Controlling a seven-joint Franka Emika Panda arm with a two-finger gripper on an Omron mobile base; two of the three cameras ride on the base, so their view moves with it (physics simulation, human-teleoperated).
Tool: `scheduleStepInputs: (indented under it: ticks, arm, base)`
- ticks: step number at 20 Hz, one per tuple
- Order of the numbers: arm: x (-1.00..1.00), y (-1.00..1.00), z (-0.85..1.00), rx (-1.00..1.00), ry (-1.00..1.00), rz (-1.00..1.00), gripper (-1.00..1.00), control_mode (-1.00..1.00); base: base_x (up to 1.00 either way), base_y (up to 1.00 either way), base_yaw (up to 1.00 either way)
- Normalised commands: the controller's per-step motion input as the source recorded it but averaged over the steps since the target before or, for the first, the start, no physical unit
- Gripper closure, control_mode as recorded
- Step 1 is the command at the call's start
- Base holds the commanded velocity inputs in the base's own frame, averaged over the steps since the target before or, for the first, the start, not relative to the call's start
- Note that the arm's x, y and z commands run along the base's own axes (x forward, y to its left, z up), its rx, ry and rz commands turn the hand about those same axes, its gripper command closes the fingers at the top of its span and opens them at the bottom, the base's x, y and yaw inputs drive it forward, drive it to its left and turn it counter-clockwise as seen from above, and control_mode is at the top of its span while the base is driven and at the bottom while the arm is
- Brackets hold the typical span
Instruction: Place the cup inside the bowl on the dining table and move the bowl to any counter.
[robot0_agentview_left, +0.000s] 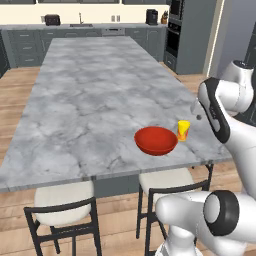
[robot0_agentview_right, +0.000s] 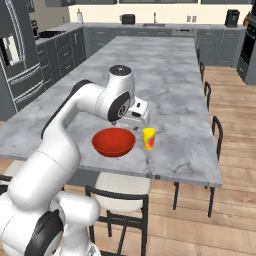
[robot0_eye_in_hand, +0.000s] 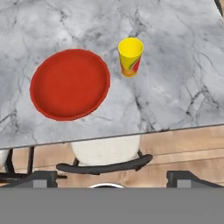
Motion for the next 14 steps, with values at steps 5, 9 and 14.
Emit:
scheduleStepInputs:
  ticks: [5,9,14]
  arm:
    - [0.54,-0.05,-0.02,0.00,0.00,-0.06,-1.00,-1.00]
    - [0.53,-0.06,-0.07,0.00,0.00,-0.05,-1.00,-1.00]
    - [0.50,-0.14,-0.13,0.00,0.00,-0.02,-1.00,-1.00]
  base:
    - [0.00,0.00,0.00]
    - [0.00,0.00,0.00]
    - [0.00,0.00,0.00]
